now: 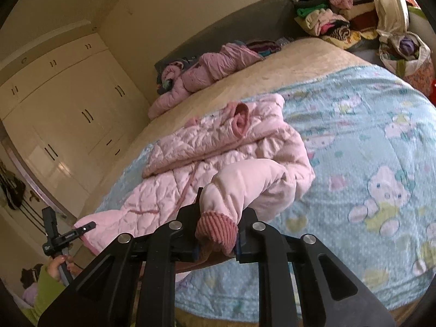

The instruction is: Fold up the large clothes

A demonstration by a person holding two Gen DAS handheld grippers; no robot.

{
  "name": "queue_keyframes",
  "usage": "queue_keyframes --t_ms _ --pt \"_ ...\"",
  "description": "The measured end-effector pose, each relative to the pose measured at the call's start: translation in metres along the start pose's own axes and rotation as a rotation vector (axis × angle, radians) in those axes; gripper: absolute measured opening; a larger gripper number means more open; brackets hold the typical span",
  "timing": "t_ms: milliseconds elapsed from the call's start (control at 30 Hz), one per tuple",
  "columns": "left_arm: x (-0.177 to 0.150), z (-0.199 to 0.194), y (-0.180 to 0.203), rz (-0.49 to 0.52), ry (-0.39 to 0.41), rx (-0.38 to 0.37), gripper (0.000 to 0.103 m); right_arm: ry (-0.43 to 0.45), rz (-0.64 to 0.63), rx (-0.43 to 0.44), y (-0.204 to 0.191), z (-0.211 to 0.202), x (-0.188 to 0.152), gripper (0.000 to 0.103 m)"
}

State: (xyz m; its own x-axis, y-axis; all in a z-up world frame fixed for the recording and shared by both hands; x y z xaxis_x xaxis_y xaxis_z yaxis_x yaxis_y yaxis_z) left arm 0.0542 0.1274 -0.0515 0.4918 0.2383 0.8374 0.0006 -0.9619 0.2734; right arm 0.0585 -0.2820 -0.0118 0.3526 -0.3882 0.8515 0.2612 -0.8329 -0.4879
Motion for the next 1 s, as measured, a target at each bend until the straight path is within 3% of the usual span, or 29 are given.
queue_keyframes --t_ms 1000 --pt "0.104 0.047 0.011 0.016 0.143 -0.033 0.014 0.104 -0.101 -0.080 -0.021 0.082 0.087 0.016"
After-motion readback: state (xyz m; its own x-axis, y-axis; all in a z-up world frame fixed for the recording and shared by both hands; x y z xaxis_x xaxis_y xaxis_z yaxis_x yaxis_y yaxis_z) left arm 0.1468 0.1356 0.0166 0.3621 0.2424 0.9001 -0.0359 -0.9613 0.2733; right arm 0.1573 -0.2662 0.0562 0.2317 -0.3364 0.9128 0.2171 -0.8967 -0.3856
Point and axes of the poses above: each gripper's, at about its wrist camera, not at the fingertips, and z roughly the way its jaws point, y to its right, x to its top, the point moved 5 cm from there along z, roughly the way its jaws point, and after that the axes turned 14 degrees about y, right-handed, at the moved point
